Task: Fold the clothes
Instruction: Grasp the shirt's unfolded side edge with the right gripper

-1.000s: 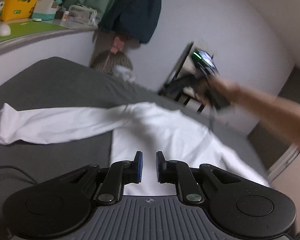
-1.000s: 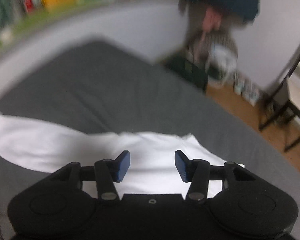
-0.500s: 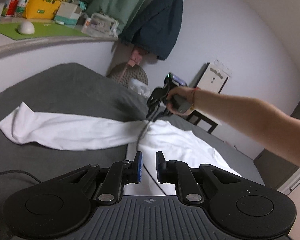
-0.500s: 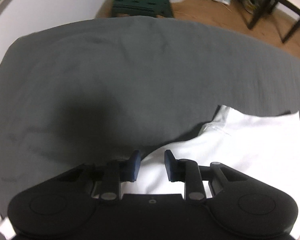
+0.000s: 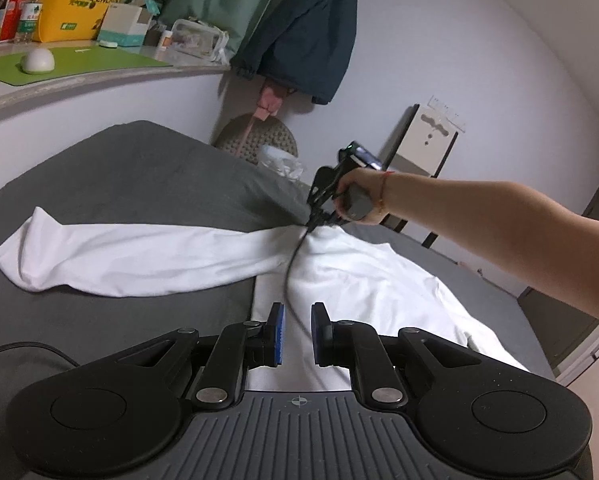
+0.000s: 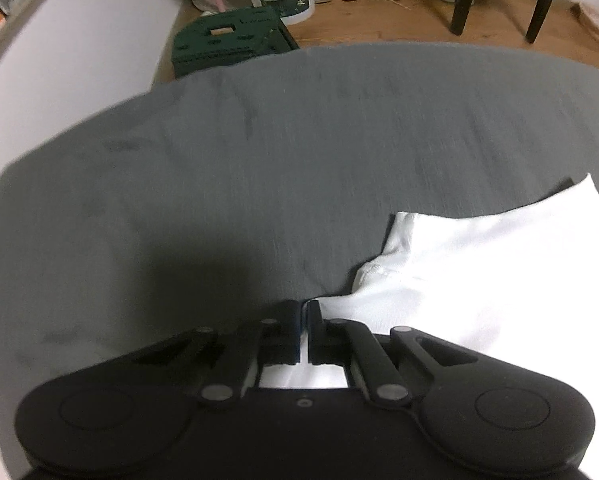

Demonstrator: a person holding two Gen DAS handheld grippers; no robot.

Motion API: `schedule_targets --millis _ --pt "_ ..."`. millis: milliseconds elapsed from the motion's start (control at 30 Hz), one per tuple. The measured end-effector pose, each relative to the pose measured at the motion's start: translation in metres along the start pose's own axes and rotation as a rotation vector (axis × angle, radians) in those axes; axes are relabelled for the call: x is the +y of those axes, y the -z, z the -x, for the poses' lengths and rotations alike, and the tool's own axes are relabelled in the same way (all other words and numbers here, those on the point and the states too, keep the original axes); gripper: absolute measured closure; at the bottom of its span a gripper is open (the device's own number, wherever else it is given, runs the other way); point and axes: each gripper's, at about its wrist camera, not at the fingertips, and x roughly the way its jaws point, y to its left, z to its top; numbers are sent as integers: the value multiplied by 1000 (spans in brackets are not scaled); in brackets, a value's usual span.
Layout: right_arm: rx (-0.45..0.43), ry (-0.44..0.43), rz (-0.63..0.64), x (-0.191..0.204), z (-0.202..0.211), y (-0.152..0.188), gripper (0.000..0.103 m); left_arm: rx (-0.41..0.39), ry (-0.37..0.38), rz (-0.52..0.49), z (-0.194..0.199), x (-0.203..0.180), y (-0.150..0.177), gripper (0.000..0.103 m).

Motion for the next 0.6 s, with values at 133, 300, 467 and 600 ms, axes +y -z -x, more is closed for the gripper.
schedule_targets --millis 133,300,467,600 --pt "-95 -111 -10 -1 20 -5 101 0 -2 -14 1 -3 1 91" --pt "-161 -202 -21 -9 13 -7 102 19 -6 -29 -5 -6 1 91" --pt "-38 -262 8 -13 4 0 68 34 -14 -21 -8 -5 2 91" --pt "66 -319 106 8 22 12 58 53 -28 -11 -11 -6 3 91"
